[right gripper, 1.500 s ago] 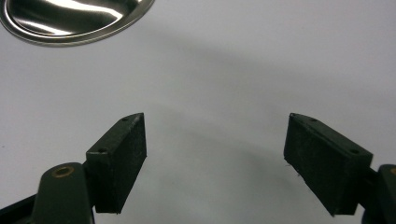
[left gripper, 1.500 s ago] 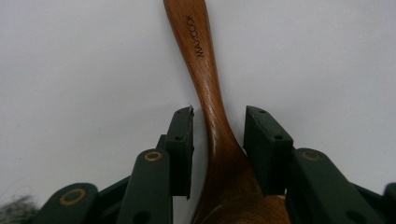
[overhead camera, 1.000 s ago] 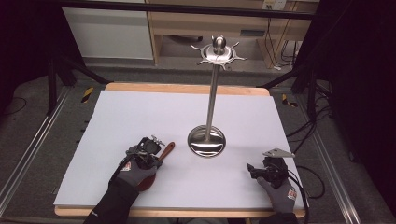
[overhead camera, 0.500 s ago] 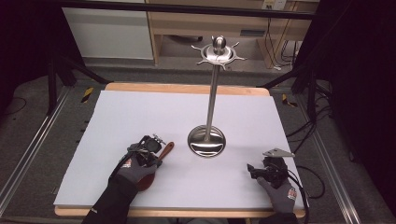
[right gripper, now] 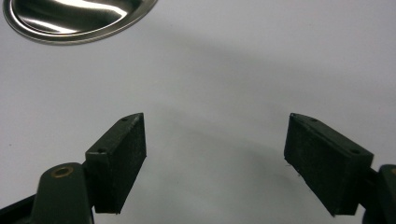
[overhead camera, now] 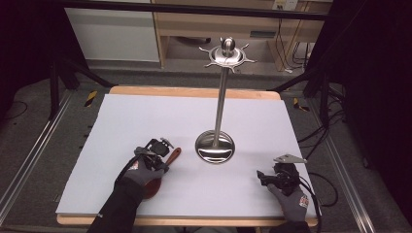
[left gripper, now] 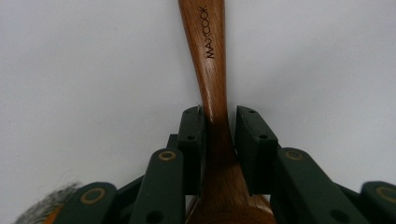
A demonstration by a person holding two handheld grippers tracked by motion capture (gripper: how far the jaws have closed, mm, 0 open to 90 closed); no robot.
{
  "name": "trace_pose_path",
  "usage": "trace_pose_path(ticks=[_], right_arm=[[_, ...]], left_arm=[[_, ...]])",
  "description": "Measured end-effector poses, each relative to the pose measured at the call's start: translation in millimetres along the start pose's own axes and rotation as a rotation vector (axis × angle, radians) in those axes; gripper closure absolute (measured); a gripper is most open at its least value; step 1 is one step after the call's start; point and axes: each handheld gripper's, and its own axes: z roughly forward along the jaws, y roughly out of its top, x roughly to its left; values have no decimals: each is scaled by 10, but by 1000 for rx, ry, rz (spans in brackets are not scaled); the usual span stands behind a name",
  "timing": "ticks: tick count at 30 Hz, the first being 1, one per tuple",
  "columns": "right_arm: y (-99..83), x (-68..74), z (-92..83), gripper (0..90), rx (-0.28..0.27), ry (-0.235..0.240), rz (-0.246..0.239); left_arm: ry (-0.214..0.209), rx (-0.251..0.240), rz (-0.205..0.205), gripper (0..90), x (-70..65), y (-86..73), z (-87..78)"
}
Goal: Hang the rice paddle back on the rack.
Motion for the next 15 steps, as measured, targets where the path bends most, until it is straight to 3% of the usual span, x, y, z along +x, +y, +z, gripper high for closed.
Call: trace_pose_path(ticks=[6,11,15], right_arm=[[-1,-2,11,210,3,-7,-8],[-1,-2,13,210,5,-6,-8],[-1,0,6,210,4,-3,-3]], left_arm=[[-11,6,-15,761,16,11,-1],[13,4,12,765,-10,9,-7],[4,-11,3,767,-3,-6,-10]])
